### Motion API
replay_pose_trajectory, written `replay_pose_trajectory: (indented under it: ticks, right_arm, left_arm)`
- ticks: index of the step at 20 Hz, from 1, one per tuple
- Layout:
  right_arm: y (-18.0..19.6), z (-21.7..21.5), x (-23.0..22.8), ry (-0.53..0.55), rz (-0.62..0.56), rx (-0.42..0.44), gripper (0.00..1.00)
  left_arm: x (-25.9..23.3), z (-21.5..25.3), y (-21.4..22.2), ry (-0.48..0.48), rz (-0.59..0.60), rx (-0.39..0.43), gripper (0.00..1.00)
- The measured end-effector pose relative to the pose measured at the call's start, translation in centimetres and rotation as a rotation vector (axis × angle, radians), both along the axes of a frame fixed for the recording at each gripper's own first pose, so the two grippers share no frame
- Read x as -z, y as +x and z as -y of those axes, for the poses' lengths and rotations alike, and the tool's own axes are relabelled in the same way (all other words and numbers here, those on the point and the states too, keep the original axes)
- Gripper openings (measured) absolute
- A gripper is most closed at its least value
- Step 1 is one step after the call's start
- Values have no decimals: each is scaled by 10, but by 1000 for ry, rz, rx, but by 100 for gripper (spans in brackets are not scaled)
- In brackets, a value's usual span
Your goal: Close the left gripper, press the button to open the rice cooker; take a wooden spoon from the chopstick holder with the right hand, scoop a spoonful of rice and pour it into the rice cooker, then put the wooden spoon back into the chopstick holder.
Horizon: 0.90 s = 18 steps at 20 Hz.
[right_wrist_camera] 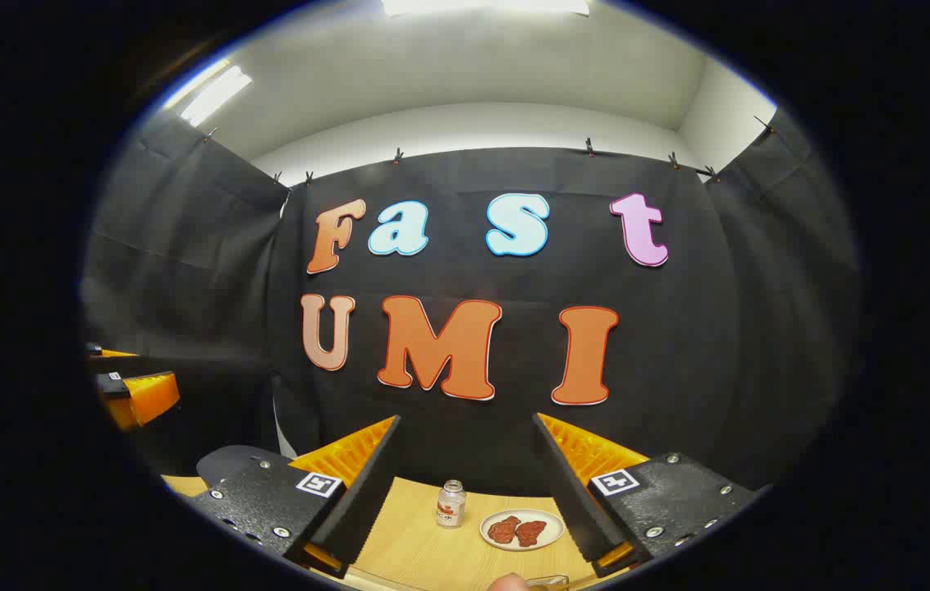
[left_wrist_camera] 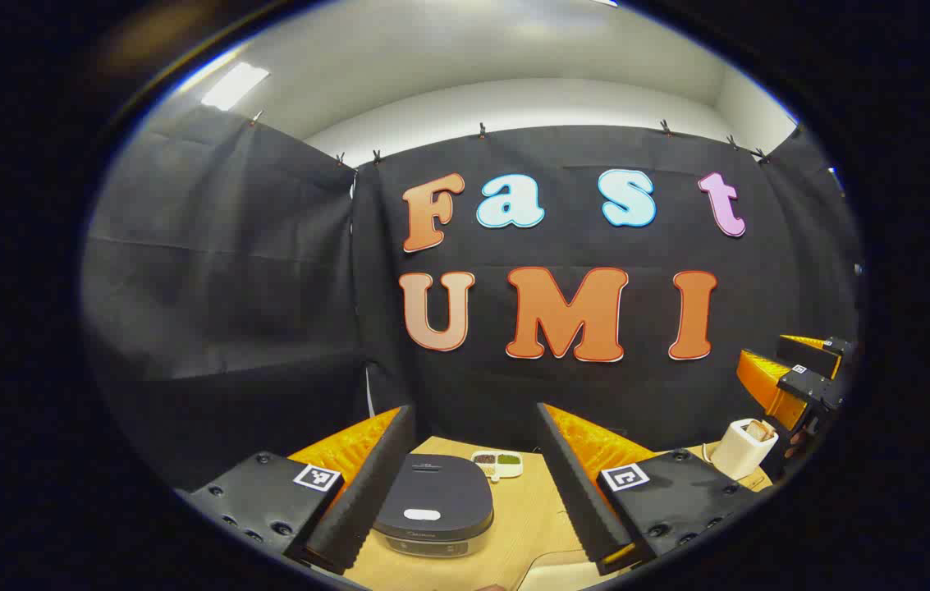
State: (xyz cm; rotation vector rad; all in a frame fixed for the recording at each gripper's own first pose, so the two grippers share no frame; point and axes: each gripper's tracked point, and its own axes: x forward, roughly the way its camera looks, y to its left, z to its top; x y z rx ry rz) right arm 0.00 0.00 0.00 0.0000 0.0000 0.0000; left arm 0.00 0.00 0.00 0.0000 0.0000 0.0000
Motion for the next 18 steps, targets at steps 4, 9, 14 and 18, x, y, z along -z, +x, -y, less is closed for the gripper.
replay_pose_trajectory:
  ticks: [4,9,14,18]
  right_arm:
    - [3,6,9,23,-24,-6,95]
    - [3,17,15,41,-40,11,95]
    - [-2,19,15,52,-47,25,95]
    - [-5,16,17,55,-60,27,95]
  left_arm:
    - [1,8,1,7,0,-10,94]
    - [-8,15,2,36,22,-3,94]
    - [-10,17,1,42,28,7,94]
    - [-20,21,0,40,45,17,94]
